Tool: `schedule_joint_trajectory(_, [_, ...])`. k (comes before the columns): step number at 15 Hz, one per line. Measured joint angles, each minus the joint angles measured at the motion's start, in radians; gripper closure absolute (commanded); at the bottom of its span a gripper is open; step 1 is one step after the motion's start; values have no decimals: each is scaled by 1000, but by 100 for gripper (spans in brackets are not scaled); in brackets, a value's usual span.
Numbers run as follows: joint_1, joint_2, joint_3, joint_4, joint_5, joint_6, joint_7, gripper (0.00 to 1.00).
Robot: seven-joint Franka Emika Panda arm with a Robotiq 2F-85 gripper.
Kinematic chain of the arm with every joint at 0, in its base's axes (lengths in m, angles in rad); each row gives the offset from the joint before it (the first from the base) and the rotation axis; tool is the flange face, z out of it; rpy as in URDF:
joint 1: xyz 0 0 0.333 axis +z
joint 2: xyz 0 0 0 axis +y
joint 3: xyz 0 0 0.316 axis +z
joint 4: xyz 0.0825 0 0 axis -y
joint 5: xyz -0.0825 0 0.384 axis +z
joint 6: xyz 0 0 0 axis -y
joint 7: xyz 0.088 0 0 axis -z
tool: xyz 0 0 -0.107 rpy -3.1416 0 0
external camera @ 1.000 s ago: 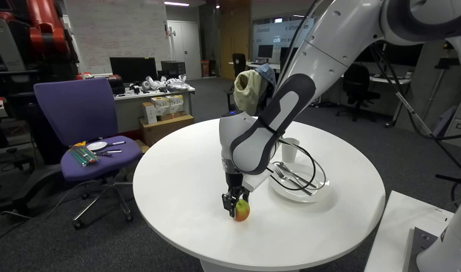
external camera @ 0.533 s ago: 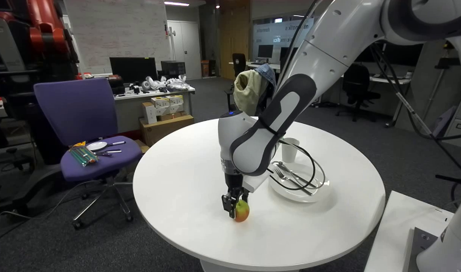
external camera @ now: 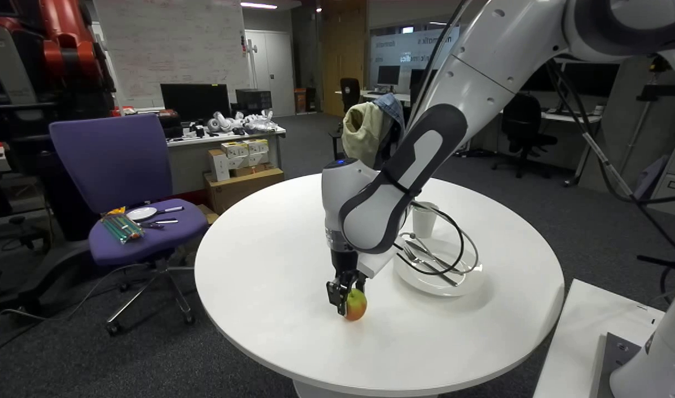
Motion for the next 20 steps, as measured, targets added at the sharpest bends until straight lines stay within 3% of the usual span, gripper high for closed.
schedule_joint_trajectory(8, [-18, -157, -84, -121, -8, -7, 18, 51])
schedule_joint_trajectory(20, [-209, -404, -216, -297, -126, -197, 18, 51])
